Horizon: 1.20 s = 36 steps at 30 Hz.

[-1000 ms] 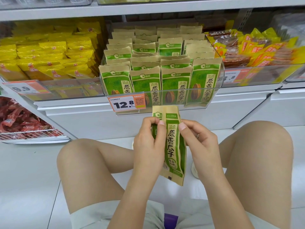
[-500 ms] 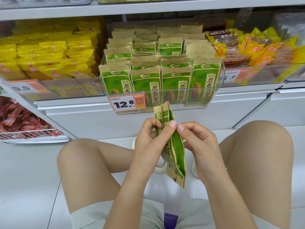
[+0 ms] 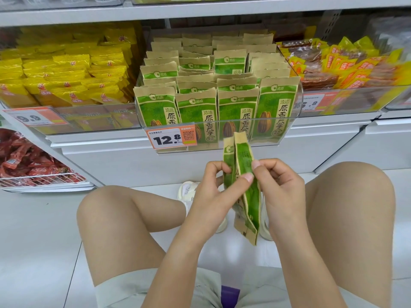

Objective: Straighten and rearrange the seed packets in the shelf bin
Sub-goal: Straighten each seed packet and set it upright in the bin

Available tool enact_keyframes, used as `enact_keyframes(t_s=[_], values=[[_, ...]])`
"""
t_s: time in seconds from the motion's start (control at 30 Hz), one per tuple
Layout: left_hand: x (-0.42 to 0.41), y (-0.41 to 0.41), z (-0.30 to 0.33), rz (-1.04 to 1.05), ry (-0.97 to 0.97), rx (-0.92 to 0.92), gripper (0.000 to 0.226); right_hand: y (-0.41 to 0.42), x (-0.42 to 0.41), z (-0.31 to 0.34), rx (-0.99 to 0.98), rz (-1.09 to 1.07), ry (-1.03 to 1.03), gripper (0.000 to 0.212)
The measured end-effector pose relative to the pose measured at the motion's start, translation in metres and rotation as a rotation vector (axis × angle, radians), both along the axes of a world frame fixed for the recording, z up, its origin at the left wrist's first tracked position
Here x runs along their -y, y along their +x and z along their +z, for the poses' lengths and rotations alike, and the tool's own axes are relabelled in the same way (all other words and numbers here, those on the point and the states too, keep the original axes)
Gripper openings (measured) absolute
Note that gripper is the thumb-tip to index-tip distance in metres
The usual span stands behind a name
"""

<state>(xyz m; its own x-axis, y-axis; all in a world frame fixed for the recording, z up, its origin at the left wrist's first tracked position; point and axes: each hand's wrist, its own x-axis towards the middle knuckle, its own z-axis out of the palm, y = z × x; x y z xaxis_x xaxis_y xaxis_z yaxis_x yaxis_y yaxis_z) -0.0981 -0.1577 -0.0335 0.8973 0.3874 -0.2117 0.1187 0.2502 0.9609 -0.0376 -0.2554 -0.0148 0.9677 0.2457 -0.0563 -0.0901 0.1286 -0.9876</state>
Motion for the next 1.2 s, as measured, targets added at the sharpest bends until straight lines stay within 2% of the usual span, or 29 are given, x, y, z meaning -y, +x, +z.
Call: enact_keyframes(t_s=[0.2,0.3,0.4,0.53,0.6,0.7,0.87,1.0,1.1,1.2], values=[[0.007,0.000,-0.009,-0.056,0.060,-0.062,0.055,0.011,0.012,0.005,0.000,-0.049,-0.012,0.009],[0.003,0.002,-0.008,0.063,0.025,-0.023,0.049,0.012,0.014,0.006,-0.019,0.071,-0.009,0.008],[-0.006,0.002,-0.005,0.195,-0.040,0.038,0.057,0.010,0.014,0.005,-0.009,0.254,-0.077,0.025],[-0.013,0.000,0.000,0.301,-0.059,0.070,0.061,0.006,0.010,-0.001,-0.061,0.367,-0.114,0.016],[-0.014,-0.002,0.001,0.307,-0.058,0.063,0.061,0.006,0.010,-0.003,-0.073,0.397,-0.073,0.022],[-0.013,-0.003,0.002,0.288,-0.039,0.042,0.059,0.007,0.012,-0.005,-0.084,0.444,-0.042,0.015],[-0.012,-0.003,0.003,0.284,-0.023,0.016,0.059,0.006,0.014,-0.003,-0.079,0.527,-0.017,0.023],[-0.014,-0.004,0.002,0.291,-0.036,0.002,0.059,0.005,0.014,0.000,-0.053,0.531,-0.038,0.021],[-0.015,-0.005,0.003,0.281,-0.031,-0.003,0.063,0.005,0.014,0.002,-0.068,0.537,-0.038,0.031],[-0.014,-0.005,0.004,0.269,-0.029,-0.005,0.068,0.005,0.014,0.002,-0.058,0.515,-0.052,0.031]])
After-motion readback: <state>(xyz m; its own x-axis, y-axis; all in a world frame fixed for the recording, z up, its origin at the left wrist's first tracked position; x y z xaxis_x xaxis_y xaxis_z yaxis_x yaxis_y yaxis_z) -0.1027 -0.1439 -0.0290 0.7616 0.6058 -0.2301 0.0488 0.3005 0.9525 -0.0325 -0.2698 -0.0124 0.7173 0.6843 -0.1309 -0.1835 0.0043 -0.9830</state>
